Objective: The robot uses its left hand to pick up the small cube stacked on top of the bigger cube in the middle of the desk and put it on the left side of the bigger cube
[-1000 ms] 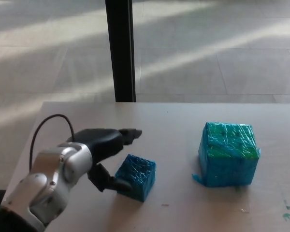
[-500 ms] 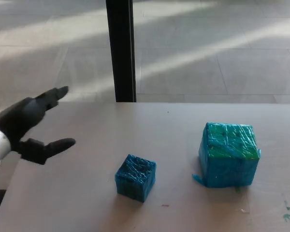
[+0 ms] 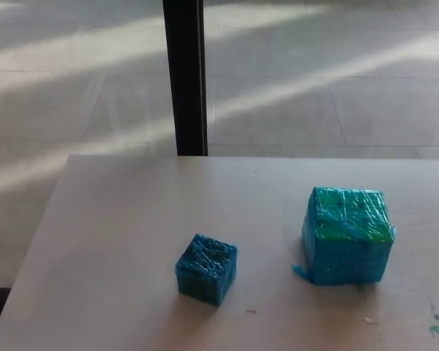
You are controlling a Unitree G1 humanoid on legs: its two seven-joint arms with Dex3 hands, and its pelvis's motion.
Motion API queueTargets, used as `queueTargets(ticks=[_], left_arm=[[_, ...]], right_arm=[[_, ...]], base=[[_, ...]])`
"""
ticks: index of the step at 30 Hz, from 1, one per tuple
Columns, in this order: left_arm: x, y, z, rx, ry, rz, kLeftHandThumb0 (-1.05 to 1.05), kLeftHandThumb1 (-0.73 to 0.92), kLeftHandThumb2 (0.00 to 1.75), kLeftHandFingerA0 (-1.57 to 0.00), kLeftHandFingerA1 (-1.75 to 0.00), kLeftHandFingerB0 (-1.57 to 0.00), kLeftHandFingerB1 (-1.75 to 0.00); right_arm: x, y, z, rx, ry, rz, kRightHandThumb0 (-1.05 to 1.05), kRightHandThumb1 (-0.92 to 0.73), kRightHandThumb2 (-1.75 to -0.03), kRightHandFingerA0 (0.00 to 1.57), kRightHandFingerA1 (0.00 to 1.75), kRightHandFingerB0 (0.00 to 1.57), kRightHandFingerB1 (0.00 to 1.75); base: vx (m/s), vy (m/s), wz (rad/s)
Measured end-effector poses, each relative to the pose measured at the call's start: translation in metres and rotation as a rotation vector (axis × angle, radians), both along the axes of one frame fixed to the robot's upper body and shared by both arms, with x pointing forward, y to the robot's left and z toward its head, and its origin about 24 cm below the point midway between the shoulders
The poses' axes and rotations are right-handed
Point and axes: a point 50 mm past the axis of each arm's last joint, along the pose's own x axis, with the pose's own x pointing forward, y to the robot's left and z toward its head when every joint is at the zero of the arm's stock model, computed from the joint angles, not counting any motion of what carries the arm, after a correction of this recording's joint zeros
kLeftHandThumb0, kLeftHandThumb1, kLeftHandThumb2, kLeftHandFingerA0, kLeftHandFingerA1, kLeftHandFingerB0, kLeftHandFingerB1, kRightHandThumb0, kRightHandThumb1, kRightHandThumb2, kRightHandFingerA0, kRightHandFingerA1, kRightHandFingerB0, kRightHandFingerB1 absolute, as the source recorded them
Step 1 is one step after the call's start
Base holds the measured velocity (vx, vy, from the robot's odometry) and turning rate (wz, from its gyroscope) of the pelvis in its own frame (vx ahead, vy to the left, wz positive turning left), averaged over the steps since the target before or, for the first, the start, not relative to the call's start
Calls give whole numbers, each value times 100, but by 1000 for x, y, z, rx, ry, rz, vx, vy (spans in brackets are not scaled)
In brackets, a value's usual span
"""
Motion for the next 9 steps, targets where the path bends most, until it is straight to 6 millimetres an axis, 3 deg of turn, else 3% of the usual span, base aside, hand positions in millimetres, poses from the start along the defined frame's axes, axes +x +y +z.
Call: queueTargets(ticks=[2,3,4,5,6,7,8,9], left_arm=[[-17,11,-15,-57,10,92,-77,79,64,-59,-65,0,-22],[-31,17,-28,-102,22,162,-80,81,65,-35,-59,0,-21],[-43,22,-39,-139,34,220,-77,82,65,-29,-46,-2,-20],[-52,25,-47,-166,44,262,-77,82,65,-29,-46,-2,-20],[-66,28,-58,-201,61,323,-75,82,65,-45,-58,-5,-22],[-75,30,-66,-225,72,364,-76,82,65,-43,-61,-7,-23],[-81,31,-71,-241,79,393,-76,82,65,-43,-61,-7,-23],[-95,32,-81,-276,93,456,-78,83,65,-47,-66,-7,-23]], right_arm=[[0,0,0,0,-1,1,-47,-27,-75,58,97,69,67],[0,0,0,1,-2,3,-46,-26,-75,55,98,69,68],[0,0,0,1,-2,3,-42,-25,-79,55,99,69,69],[0,0,0,1,-3,3,-42,-25,-79,55,99,69,69],[0,0,0,2,-3,3,-43,-24,-79,63,101,69,70],[-1,0,0,2,-4,2,-53,-23,-91,73,91,66,76],[-1,0,0,2,-4,2,-53,-23,-91,73,91,66,76],[-1,0,0,2,-4,1,-47,-27,-77,70,97,70,69]], base=[[0,0,0],[0,0,0],[0,0,0],[0,0,0],[0,0,0],[0,0,0],[0,0,0],[0,0,0]])
